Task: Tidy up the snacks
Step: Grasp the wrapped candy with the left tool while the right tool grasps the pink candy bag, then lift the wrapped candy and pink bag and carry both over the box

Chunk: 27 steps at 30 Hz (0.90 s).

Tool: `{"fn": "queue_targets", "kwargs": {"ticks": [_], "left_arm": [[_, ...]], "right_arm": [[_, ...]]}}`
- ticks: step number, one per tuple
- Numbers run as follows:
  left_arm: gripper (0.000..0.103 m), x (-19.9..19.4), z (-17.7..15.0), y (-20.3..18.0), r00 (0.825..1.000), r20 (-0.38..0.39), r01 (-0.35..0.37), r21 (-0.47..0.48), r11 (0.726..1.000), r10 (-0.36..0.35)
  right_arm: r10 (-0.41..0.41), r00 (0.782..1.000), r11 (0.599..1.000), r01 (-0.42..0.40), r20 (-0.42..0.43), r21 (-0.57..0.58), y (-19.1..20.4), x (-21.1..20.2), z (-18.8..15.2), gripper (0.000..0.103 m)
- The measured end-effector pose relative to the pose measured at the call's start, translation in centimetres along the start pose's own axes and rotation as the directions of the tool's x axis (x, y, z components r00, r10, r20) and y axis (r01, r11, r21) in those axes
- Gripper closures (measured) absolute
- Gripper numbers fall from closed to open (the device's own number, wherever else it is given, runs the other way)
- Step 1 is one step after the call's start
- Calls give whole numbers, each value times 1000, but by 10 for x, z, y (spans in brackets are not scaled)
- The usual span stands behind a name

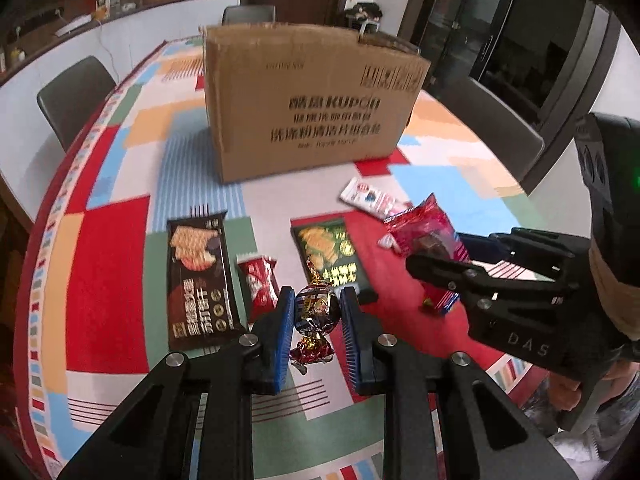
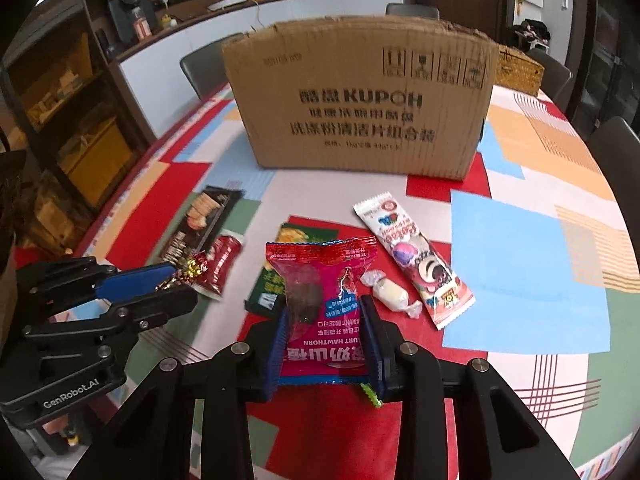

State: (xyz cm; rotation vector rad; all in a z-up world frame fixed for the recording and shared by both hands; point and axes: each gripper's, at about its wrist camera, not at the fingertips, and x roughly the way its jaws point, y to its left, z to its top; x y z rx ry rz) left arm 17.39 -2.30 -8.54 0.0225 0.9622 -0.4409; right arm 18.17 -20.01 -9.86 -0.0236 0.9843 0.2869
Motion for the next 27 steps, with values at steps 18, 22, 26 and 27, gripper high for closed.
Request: {"fn": "queue_targets", "kwargs": {"ticks": [18, 22, 26, 27], "left_arm": [[79, -43, 55, -8, 979, 204, -37, 56, 998, 25], [79, -53, 72, -10, 967, 255, -44, 70, 997, 25], [79, -61, 88, -13, 953, 301, -58, 86, 995, 30], [79, -63, 93, -13, 949, 313, -59, 86, 995, 30]], "right_arm": [[-2, 986, 1000, 1, 164, 9, -4, -40, 41, 68], [-14, 977, 1000, 11, 212, 14, -8, -50, 56, 68], [-23, 966, 1000, 20, 258, 12, -12, -61, 72, 68], [-25, 963, 1000, 22, 269, 12, -13, -64, 76, 68]]}}
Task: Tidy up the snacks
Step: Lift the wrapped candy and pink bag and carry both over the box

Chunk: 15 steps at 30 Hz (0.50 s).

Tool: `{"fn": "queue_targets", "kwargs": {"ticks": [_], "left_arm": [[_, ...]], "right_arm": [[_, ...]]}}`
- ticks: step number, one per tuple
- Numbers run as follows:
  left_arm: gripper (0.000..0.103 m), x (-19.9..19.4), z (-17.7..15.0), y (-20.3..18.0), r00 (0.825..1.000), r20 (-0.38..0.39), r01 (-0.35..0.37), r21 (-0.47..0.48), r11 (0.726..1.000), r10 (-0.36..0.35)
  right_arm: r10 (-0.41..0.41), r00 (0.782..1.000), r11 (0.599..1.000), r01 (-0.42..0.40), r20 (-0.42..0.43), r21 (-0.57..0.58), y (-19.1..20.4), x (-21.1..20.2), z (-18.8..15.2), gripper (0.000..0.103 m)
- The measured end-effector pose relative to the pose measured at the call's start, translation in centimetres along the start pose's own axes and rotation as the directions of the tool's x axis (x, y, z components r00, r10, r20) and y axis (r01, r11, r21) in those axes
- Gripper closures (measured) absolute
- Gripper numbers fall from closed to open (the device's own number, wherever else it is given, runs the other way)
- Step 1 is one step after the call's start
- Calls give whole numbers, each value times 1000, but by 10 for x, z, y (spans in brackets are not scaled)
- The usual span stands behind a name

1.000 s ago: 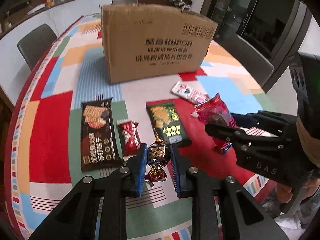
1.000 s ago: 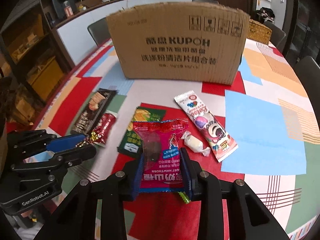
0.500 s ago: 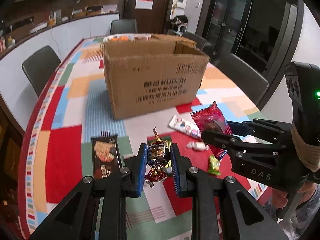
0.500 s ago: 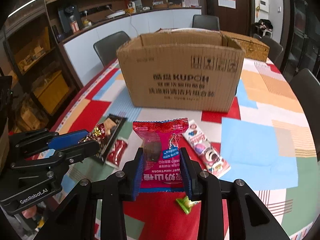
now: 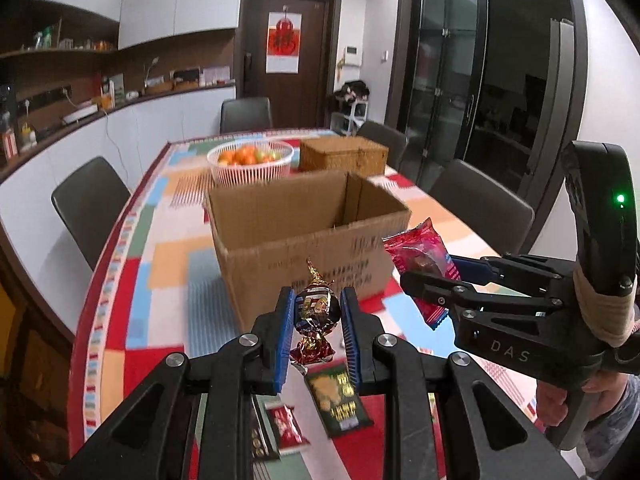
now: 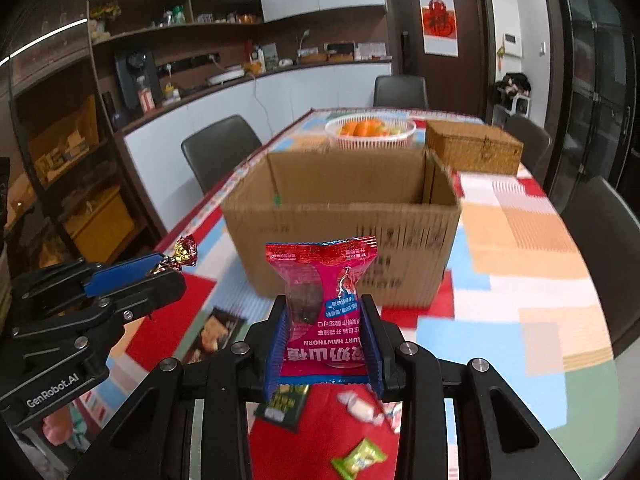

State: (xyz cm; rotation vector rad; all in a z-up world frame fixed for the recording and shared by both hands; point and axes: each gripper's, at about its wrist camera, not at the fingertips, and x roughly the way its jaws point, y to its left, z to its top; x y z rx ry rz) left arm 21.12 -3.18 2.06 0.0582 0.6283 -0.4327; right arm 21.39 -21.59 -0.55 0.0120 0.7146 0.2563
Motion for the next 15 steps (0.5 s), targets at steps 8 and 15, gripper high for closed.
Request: {"fn": "queue_targets", "kwargs": {"ticks": [8, 15], "left_arm": [[79, 6, 33, 5, 998, 52, -25, 23, 999, 24], [79, 20, 58, 14, 996, 76, -37, 29, 999, 35]], "right_arm": [[-7, 997, 1000, 6, 72, 10, -8, -4, 37, 68], [-26, 993, 1000, 24, 113, 20, -15, 2, 64, 68]]}}
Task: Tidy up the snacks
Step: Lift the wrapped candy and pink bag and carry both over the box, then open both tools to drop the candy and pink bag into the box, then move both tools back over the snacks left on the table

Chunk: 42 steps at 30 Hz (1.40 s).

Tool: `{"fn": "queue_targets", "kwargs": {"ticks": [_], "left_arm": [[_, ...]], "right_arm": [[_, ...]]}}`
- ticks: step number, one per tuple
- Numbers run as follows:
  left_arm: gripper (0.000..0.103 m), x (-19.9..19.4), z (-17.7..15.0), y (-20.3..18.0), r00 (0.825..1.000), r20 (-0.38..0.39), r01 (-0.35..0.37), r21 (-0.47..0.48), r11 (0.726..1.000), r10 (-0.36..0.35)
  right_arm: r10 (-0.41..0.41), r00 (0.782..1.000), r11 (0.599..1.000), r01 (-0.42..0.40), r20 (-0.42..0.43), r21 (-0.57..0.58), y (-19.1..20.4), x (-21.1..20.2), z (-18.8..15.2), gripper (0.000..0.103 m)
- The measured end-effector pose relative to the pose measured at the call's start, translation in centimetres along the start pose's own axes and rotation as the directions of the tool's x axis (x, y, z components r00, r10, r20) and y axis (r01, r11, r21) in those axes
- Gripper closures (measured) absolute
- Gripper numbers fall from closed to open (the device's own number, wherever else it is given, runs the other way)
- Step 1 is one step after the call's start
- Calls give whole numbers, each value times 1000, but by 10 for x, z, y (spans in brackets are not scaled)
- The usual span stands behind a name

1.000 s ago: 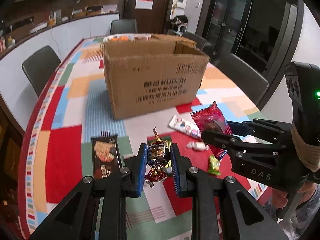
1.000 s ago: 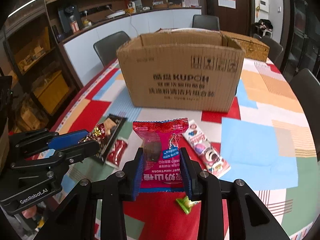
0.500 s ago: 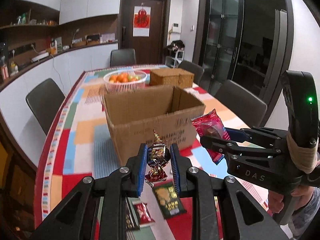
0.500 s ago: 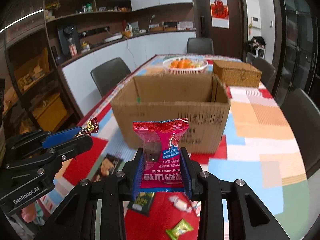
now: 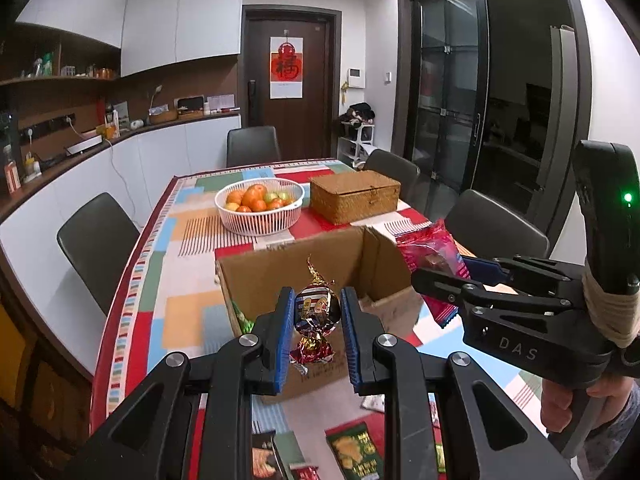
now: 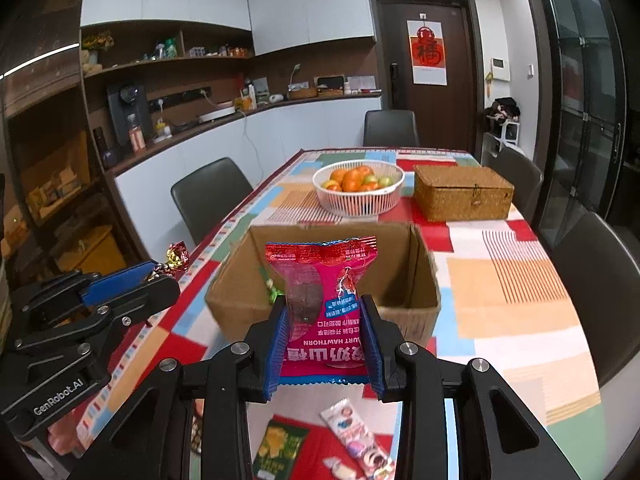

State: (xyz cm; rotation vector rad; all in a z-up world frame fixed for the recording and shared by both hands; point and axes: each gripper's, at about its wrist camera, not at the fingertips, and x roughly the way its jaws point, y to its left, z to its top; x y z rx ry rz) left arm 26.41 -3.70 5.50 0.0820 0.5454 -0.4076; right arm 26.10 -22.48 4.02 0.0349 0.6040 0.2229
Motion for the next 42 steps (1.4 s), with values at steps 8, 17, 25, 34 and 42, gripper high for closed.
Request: {"fn": "queue_targets", "kwargs": {"ticks": [8, 17, 25, 34, 42], "left_arm": [[79, 30, 19, 14, 1000, -13, -6, -21, 1000, 6], [79, 68, 31, 28, 997, -72, -23, -32, 999, 21], [68, 90, 40, 30, 992, -117, -57, -39, 998, 52], [38, 58, 28, 25, 990, -66, -122, -1, 993, 122], [26, 12, 4, 15, 986, -3, -165, 30, 986, 165]], "right_arm": [[-15, 1000, 1000, 15, 4, 0, -7, 25, 23, 68], [-28, 999, 1000, 28, -27, -2, -12, 61, 39, 68], [-35, 998, 999, 36, -56, 15, -19, 84, 48, 68], [-111, 994, 994, 111, -13, 9, -18, 66, 40, 34], [-250, 960, 968, 252, 129, -2, -5, 16, 13, 10]]}}
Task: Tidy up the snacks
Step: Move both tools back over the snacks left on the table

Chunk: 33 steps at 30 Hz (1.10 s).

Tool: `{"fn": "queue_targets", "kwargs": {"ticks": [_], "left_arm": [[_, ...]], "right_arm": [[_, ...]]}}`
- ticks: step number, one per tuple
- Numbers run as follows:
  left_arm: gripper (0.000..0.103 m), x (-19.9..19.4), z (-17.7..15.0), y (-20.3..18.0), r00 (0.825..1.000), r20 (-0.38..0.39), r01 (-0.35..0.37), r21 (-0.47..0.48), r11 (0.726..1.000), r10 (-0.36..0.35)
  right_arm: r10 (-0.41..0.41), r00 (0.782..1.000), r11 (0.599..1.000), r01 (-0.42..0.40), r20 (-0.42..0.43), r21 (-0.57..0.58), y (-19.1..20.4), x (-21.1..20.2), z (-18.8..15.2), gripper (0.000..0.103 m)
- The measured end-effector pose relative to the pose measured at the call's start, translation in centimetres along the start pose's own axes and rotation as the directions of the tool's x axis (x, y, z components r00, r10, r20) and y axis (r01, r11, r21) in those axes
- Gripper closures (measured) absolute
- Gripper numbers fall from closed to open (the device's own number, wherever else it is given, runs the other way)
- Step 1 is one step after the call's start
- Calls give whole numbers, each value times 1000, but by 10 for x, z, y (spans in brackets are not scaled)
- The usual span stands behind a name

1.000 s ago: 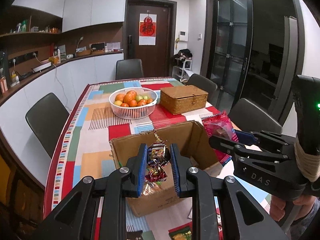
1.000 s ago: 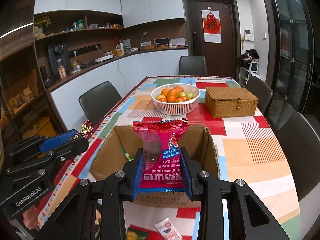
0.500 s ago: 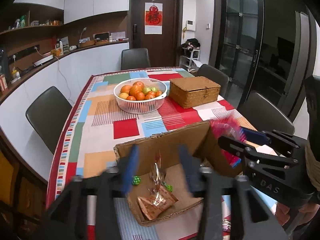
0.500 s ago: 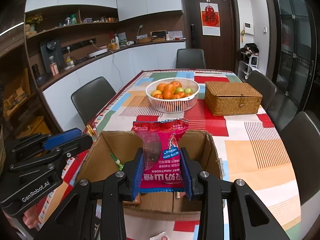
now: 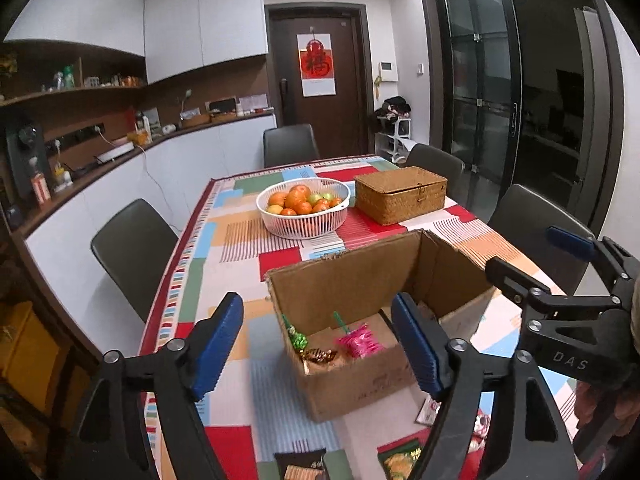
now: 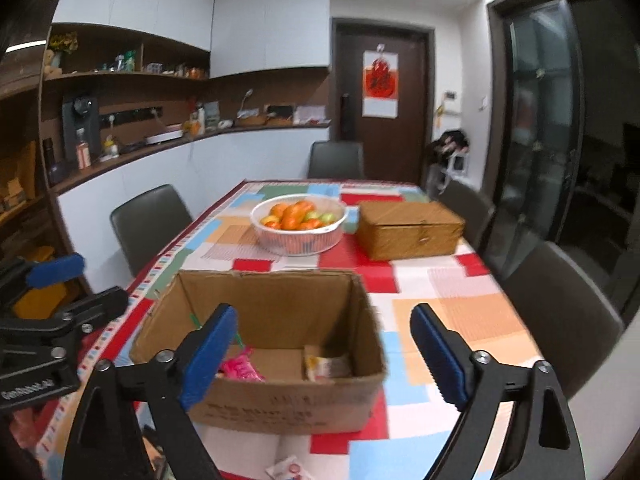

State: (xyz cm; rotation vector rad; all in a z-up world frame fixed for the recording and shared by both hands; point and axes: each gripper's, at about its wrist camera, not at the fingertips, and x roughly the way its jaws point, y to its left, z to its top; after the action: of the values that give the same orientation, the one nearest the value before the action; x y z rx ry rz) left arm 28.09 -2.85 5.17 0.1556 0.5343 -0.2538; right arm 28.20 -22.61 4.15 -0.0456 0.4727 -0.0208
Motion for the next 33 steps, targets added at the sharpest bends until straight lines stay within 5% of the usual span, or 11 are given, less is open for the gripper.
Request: {"fn": "queue_targets", "kwargs": {"ticks": [15, 33], "left_arm": [[19, -57, -49, -8, 1000, 7, -29, 19, 999, 29], [20, -52, -130, -20, 983, -182, -11, 11, 1000, 12]], "right_arm": [[61, 997, 998, -62, -39, -24, 9, -55, -47, 6], [73, 976, 989, -97, -203, -112, 18, -60, -108, 6]]}}
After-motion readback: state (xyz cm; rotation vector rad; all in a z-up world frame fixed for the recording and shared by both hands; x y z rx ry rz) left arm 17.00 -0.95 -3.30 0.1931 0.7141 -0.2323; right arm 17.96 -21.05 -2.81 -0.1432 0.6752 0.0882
